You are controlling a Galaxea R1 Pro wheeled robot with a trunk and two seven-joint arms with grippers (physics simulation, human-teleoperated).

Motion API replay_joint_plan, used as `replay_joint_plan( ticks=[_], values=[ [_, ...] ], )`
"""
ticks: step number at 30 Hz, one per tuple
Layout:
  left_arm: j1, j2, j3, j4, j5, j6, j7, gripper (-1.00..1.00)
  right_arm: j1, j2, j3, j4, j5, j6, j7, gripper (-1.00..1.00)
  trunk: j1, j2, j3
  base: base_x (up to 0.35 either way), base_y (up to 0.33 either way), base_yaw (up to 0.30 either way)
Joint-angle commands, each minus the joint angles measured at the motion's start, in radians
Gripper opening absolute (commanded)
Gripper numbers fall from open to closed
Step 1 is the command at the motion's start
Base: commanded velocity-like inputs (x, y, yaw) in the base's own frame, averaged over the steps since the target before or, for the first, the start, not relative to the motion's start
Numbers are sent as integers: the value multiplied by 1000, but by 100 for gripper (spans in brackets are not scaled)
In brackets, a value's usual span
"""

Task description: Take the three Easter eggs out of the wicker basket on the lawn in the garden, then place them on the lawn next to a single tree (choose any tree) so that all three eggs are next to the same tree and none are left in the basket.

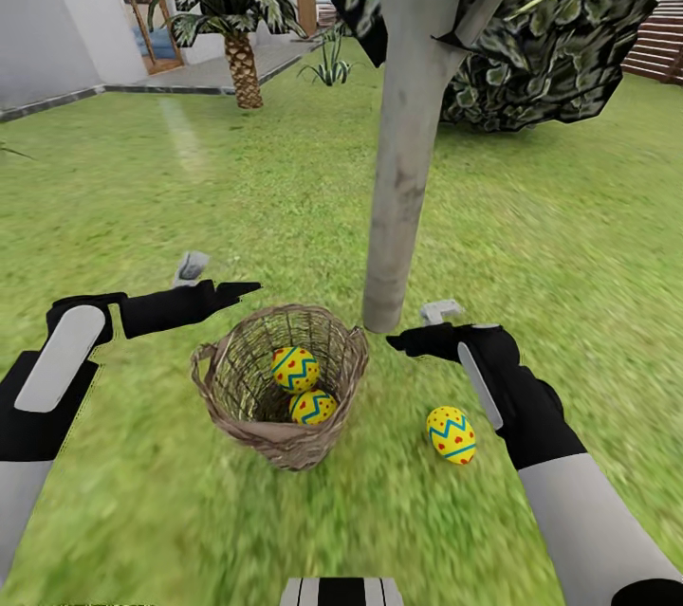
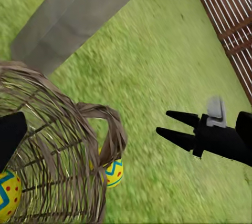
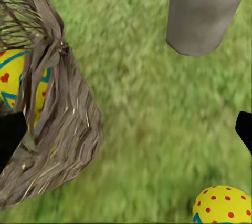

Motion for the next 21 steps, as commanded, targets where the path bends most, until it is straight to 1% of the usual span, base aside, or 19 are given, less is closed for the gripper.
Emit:
replay_joint_plan(
  ticks=[1,5,6,21],
  values=[
    [-1,1,2,0,-11,1,-10,100,0,1,2,-3,-8,5,-4,100,-1,0,3,0,0,243],
    [-1,2,11,1,-11,1,-10,100,0,33,5,2,-8,5,-4,100,-2,1,19,0,0,277],
    [-1,2,11,0,-12,1,-10,100,0,36,5,3,-8,5,-4,100,-3,1,23,0,0,287],
    [-1,2,11,2,-12,1,-9,100,0,40,10,7,-8,-1,-5,100,-10,5,81,0,0,289]
  ],
)
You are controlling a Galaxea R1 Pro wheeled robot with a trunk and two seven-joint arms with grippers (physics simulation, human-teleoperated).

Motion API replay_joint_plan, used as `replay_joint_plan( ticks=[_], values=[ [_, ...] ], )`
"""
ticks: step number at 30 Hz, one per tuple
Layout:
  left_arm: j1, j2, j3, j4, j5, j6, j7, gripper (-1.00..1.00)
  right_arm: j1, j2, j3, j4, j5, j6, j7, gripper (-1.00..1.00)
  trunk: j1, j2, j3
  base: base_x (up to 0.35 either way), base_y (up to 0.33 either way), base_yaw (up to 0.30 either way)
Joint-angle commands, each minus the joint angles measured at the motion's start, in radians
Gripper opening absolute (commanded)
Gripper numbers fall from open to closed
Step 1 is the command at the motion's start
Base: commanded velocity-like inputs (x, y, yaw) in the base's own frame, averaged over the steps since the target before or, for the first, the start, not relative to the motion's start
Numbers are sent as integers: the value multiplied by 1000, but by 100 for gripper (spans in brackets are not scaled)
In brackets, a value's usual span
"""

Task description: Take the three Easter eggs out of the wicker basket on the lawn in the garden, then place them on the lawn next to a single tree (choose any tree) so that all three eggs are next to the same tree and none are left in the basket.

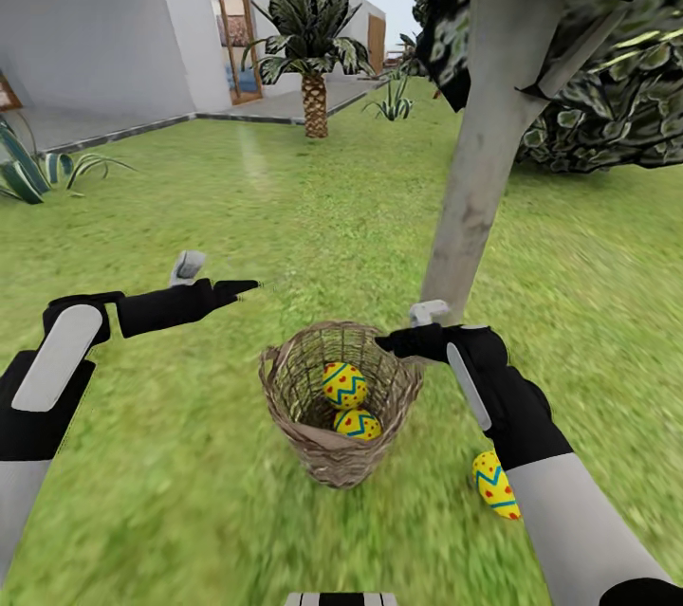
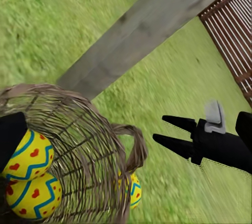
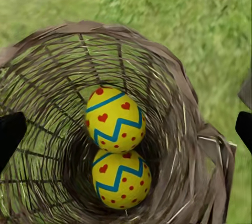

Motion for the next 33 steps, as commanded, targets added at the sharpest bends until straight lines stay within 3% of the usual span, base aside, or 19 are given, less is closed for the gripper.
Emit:
replay_joint_plan(
  ticks=[1,13,18,23,27,31,33],
  values=[
    [-1,0,-1,1,-11,1,-10,100,0,-1,1,-1,-9,5,-4,100,-1,0,3,0,0,289],
    [-1,0,-1,1,-11,1,-10,100,6,0,9,34,-5,-5,-10,100,-6,3,49,0,0,289],
    [-1,1,-1,2,-11,1,-10,100,8,1,37,71,0,-8,-14,100,-25,38,65,0,0,285],
    [8,1,36,2,-11,1,-10,100,9,-1,39,75,4,-8,-16,100,-25,38,65,0,0,82],
    [11,0,46,2,-12,1,-10,100,9,-1,40,95,5,-8,-21,100,-25,38,65,0,0,7],
    [11,0,47,2,-12,1,-10,100,9,-1,61,133,38,-23,-23,100,-25,38,65,0,0,0],
    [11,0,47,2,-12,1,-10,100,9,-1,102,141,89,-41,-40,100,-25,38,65,0,0,0]
  ],
)
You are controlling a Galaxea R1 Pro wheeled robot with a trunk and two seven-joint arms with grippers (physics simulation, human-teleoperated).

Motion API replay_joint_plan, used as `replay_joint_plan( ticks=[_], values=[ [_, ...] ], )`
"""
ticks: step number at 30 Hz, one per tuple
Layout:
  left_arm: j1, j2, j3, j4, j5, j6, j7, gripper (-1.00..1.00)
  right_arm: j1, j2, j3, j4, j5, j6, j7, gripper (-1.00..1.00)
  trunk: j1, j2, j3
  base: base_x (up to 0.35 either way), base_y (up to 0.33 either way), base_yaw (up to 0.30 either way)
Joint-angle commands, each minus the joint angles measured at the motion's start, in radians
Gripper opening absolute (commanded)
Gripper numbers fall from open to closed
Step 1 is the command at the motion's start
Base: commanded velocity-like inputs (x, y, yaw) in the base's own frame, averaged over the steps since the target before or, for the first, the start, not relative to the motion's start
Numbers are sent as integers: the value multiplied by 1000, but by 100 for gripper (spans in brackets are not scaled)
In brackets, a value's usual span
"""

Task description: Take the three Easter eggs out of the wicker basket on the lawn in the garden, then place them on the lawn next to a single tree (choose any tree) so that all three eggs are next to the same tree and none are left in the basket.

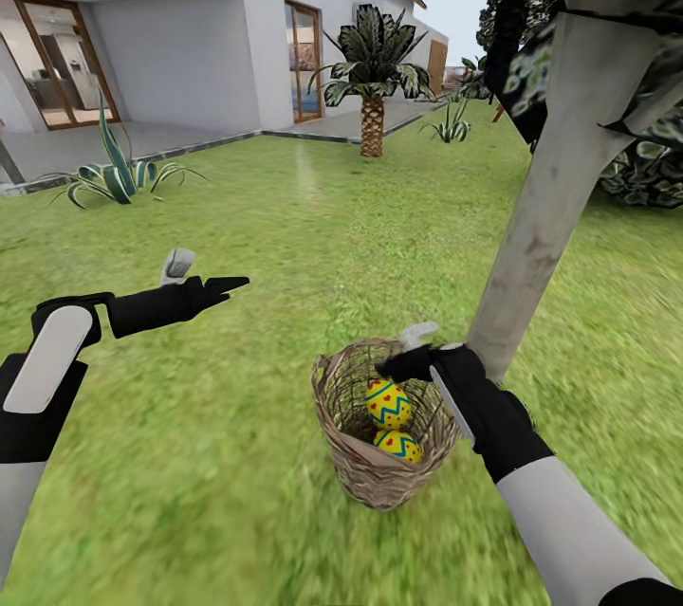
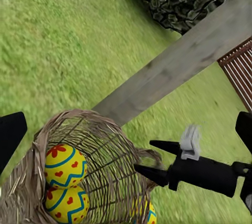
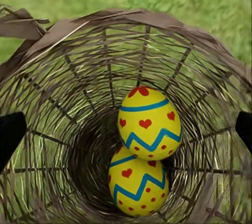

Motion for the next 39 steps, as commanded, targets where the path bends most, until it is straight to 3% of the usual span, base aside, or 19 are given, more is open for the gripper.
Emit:
replay_joint_plan(
  ticks=[1,4,7,15,17,20,27,34,39],
  values=[
    [-1,0,-1,0,-10,1,-10,100,-1,0,47,6,49,-2,-35,100,0,0,-1,0,0,0],
    [-1,-1,-1,0,-10,1,-10,100,-1,11,136,29,102,-16,-132,100,0,0,-1,0,0,0],
    [-1,-3,-3,3,-10,1,-10,100,-1,36,174,88,117,-59,-197,100,0,0,-1,85,0,0],
    [-1,-4,-6,2,-10,1,-10,100,-1,51,188,137,120,-62,-210,100,0,0,-1,311,0,0],
    [-1,-4,-5,2,-10,1,-10,100,-1,51,221,154,116,-60,-208,100,0,0,-1,334,0,0],
    [-1,-3,-5,2,-9,1,-10,100,-1,51,234,166,114,-59,-206,100,0,0,-1,191,0,0],
    [-1,-3,-6,1,-9,1,-10,100,2,53,242,196,111,-53,-198,100,0,0,-1,31,0,0],
    [-1,-4,-8,0,-8,1,-10,100,21,73,296,235,112,-61,-194,100,0,0,-1,1,0,0],
    [-1,-4,-8,0,-9,1,-10,100,25,75,301,234,112,-62,-196,100,0,0,-1,0,0,0]
  ],
)
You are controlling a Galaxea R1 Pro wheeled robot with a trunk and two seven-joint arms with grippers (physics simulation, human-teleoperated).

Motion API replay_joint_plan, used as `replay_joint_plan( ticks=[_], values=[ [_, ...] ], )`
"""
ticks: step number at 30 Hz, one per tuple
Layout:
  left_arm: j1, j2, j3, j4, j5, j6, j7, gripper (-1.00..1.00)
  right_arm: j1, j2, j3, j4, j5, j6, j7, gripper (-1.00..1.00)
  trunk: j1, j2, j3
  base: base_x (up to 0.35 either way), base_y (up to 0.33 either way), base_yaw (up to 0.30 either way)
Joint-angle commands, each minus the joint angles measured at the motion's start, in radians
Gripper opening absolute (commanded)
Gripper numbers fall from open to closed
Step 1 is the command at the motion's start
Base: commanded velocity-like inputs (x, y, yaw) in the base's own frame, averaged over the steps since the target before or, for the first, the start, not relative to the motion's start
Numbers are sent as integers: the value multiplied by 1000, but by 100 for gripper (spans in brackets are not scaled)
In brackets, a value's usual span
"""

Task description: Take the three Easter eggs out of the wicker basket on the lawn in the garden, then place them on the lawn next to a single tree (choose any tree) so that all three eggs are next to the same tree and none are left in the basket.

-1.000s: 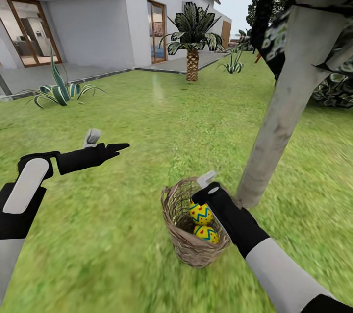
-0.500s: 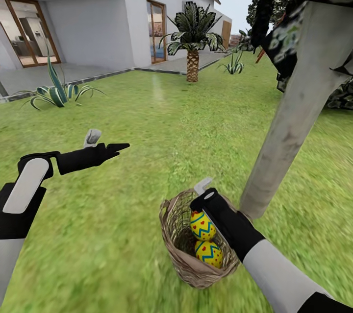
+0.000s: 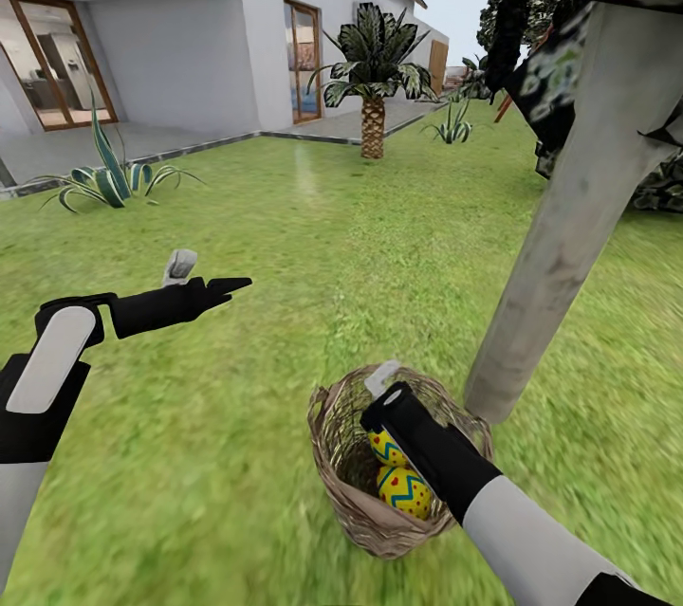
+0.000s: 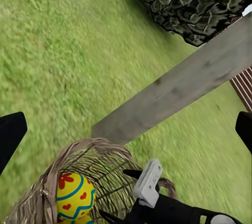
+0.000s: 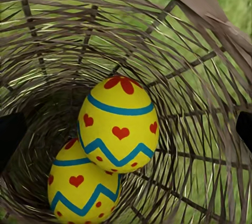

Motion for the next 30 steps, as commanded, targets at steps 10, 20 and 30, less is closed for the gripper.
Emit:
replay_joint_plan(
  ticks=[10,20,30],
  values=[
    [0,1,0,1,-10,2,-10,100,-3,-1,-85,45,-3,12,1,100,0,0,-1,0,0,0],
    [0,-2,-3,2,-9,1,-10,100,-197,47,-136,352,-3,61,69,100,0,0,-1,0,0,0],
    [0,-7,-5,2,-10,1,-10,100,-271,67,-138,481,-65,56,156,100,0,0,-1,0,0,0]
  ],
)
